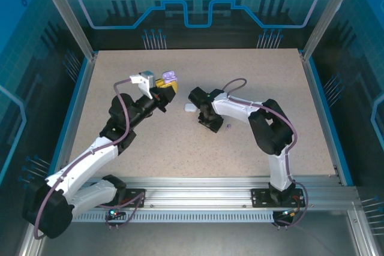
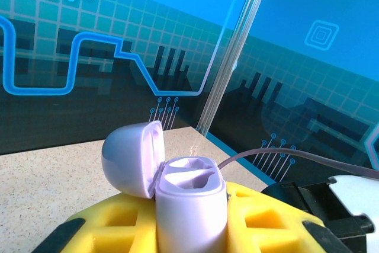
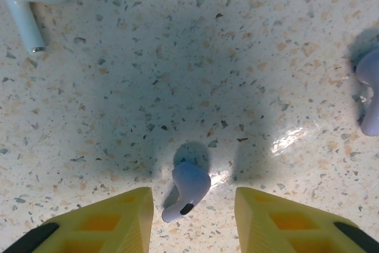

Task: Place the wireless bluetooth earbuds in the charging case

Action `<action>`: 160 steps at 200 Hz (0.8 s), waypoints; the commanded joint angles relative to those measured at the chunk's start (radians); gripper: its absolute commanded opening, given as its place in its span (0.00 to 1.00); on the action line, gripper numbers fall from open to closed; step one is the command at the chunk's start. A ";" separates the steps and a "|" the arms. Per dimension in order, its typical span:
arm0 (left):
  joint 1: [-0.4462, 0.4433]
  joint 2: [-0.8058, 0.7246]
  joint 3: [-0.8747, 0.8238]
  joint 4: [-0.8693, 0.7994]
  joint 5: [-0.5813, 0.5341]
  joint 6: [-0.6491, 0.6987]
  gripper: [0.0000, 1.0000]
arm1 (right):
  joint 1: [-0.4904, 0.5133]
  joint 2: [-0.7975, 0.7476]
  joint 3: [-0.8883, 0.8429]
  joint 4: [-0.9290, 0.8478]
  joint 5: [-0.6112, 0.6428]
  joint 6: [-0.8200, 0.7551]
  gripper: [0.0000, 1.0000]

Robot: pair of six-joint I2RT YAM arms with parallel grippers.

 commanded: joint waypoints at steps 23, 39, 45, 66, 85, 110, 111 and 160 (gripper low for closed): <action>-0.012 -0.022 -0.007 0.023 -0.017 -0.006 0.00 | -0.022 0.034 0.007 -0.010 0.011 -0.034 0.33; -0.014 -0.022 -0.007 0.021 -0.019 -0.004 0.00 | -0.028 0.040 0.001 0.006 -0.004 -0.075 0.29; -0.014 -0.022 -0.005 0.019 -0.019 -0.004 0.00 | -0.029 0.041 -0.003 0.016 -0.010 -0.093 0.27; -0.016 -0.022 -0.002 0.016 -0.019 -0.003 0.00 | -0.031 0.037 -0.015 0.048 -0.025 -0.170 0.23; -0.017 -0.023 0.003 0.009 -0.017 -0.001 0.00 | -0.033 0.035 -0.010 0.068 -0.040 -0.269 0.21; -0.020 -0.020 0.006 0.008 -0.017 0.000 0.00 | -0.035 0.045 0.014 0.053 -0.056 -0.398 0.20; -0.020 -0.020 0.006 0.008 -0.017 0.000 0.00 | -0.035 0.046 0.015 0.052 -0.057 -0.404 0.20; -0.025 -0.017 0.013 -0.002 -0.018 0.002 0.00 | -0.017 0.089 0.106 0.005 -0.081 -0.622 0.21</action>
